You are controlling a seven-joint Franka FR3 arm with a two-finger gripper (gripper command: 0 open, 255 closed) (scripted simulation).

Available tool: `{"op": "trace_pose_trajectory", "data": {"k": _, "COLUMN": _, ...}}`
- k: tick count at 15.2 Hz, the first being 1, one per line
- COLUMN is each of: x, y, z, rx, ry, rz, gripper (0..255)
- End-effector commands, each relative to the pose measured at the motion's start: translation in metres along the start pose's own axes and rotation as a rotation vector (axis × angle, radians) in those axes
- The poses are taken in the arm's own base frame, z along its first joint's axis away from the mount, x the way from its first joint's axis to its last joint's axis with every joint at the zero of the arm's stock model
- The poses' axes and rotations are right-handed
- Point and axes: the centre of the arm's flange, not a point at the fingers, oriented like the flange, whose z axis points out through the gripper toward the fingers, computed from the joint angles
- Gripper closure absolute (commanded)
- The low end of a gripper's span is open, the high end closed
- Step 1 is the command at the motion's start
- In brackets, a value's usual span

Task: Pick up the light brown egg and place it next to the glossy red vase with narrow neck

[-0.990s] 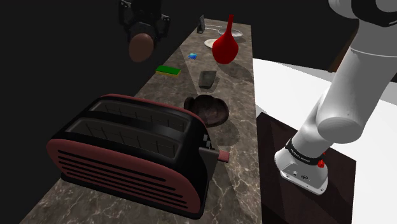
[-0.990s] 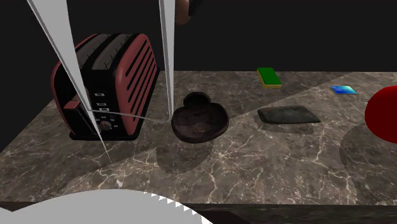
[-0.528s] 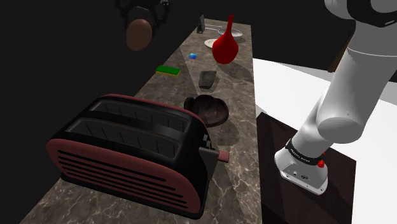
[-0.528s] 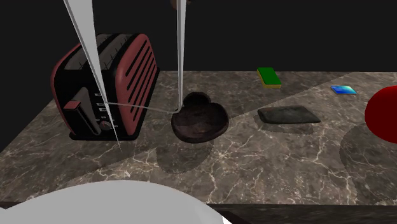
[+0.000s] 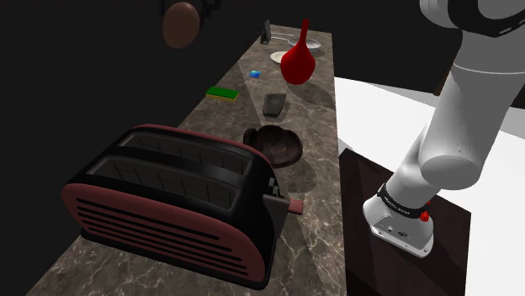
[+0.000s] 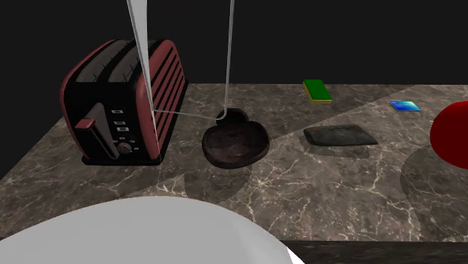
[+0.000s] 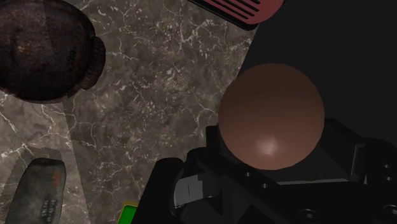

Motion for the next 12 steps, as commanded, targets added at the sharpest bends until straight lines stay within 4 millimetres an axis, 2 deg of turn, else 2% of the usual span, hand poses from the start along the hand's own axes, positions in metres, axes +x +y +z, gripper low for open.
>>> {"op": "trace_pose_trajectory", "data": {"k": 1, "x": 0.0, "y": -0.003, "z": -0.01, "rx": 0.0, "ry": 0.0, "rz": 0.0, "gripper": 255}}
{"op": "trace_pose_trajectory", "data": {"k": 2, "x": -0.001, "y": -0.005, "z": -0.015, "rx": 0.0, "ry": 0.0, "rz": 0.0, "gripper": 255}}
{"op": "trace_pose_trajectory", "data": {"k": 12, "x": 0.053, "y": 0.11, "z": -0.051, "rx": 0.0, "ry": 0.0, "rz": 0.0, "gripper": 255}}
